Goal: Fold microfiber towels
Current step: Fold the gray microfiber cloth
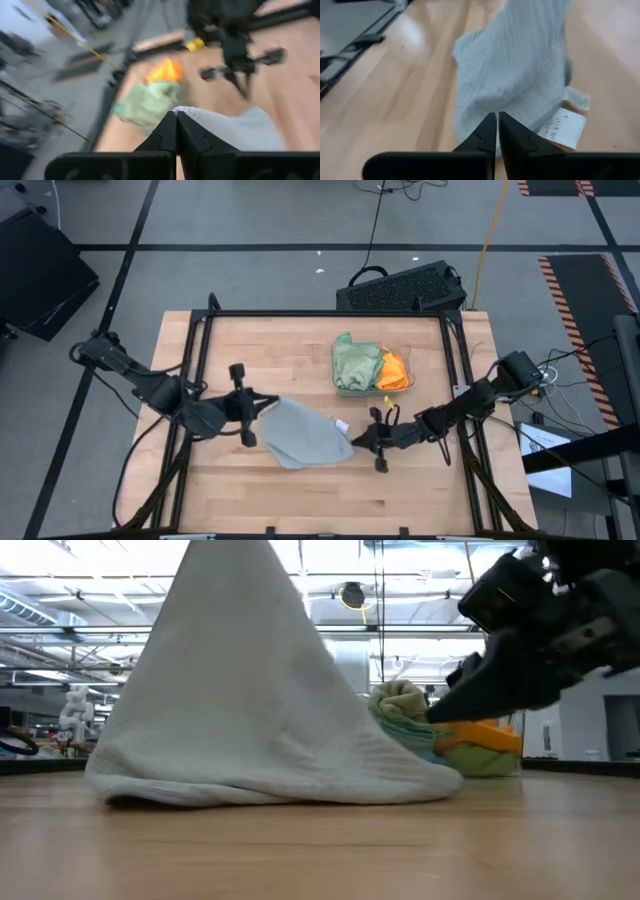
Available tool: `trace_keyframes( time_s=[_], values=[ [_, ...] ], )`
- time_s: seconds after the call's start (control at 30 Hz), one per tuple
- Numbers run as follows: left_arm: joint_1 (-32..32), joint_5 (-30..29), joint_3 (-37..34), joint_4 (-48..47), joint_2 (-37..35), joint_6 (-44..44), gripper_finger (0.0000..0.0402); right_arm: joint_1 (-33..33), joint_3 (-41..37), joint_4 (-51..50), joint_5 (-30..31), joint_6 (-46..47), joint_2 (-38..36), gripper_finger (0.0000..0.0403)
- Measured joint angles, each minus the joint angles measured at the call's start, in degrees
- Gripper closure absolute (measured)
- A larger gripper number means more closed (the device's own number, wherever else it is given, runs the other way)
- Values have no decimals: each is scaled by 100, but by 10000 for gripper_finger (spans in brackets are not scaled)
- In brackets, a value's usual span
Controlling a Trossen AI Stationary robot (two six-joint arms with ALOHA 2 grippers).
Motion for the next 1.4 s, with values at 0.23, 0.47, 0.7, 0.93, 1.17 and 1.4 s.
trace_keyframes(
  time_s=[0.23, 0.47, 0.7, 0.93, 1.17, 1.4],
  values=[
    [-114, 1262, -2, -715, 131, -956, 396, -171, 239, -308, 474, 284, 0, 371],
    [-393, 1803, -2, -753, 533, -1342, 396, -192, 588, -348, 747, 468, 279, 315],
    [-726, 2518, -2, -1512, 1166, -2682, 396, -208, 720, -640, 751, 1427, 777, 260],
    [-1073, 2710, -7, -1712, 1723, -3386, 396, -385, 729, -92, 855, 1655, 1344, 250],
    [-1170, 2975, -7, -2077, 2018, -4215, 396, -502, 892, 226, 701, 1578, 1747, 289],
    [-1181, 2868, -196, -2292, 2017, -5139, 395, -441, 904, 564, 553, 796, 1666, 392]
  ],
)
